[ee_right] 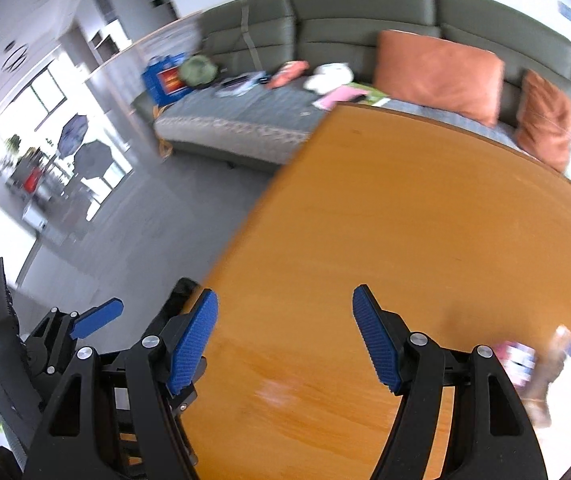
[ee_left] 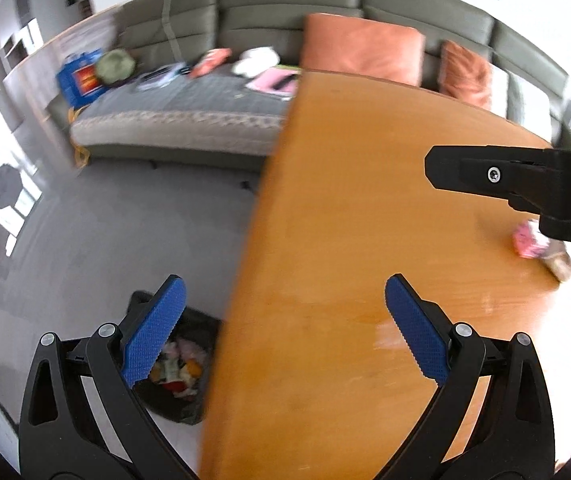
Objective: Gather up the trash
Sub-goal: 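Move both grippers back over the table toward the pink block and bag, then grasp the pink block with the left gripper while the right grasps the clear bread bag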
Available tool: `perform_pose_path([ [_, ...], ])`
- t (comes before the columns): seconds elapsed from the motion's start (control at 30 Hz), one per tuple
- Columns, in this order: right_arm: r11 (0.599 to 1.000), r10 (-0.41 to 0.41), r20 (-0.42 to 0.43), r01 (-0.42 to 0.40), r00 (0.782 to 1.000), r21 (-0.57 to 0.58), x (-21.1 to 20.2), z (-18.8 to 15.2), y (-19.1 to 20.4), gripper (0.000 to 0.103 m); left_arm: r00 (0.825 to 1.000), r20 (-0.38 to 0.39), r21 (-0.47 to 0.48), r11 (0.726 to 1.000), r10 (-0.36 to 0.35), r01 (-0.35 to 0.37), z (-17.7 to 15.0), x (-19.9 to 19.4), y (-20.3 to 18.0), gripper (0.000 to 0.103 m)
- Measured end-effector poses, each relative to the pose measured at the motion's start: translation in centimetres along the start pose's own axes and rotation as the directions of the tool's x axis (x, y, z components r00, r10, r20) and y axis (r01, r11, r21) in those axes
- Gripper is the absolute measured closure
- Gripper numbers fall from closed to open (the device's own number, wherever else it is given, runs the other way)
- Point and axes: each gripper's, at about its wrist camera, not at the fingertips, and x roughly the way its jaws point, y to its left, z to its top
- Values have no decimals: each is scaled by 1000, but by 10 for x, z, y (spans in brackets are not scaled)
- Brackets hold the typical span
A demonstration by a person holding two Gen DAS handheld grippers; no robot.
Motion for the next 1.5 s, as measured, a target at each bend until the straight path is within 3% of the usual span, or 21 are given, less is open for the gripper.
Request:
perform_pose_path([
  [0.17,995,-70,7,70,997,71,-23,-19,-76,32,998,-9,79,995,-57,58,11,7,-61,7],
  [0.33,986,-120,-9,120,993,116,-43,-42,-145,32,994,-29,99,989,-106,109,16,15,-113,6],
  [0.57,989,-127,-74,132,989,63,-57,-85,-218,32,989,-57,113,984,-134,140,20,19,-175,7],
  [0.73,991,-130,-102,125,986,-57,-60,-108,-237,28,986,-90,109,983,-139,149,18,27,-204,6],
  [0.93,963,-151,-143,114,978,-243,-43,-120,-240,24,982,-126,120,981,-138,153,15,36,-228,7],
  [1.17,962,-91,-177,40,980,-271,-19,-112,-253,7,982,-145,144,979,-124,145,13,37,-245,6],
  [1.3,959,-77,-196,18,978,-283,-5,-108,-257,6,982,-156,149,980,-108,132,13,41,-247,7],
  [1.43,963,-58,-217,-2,975,-268,7,-109,-264,7,980,-169,142,982,-102,126,16,48,-249,7],
  [1.5,976,-17,-183,-24,983,-219,1,-104,-270,28,980,-171,145,981,-100,126,18,51,-251,7],
])
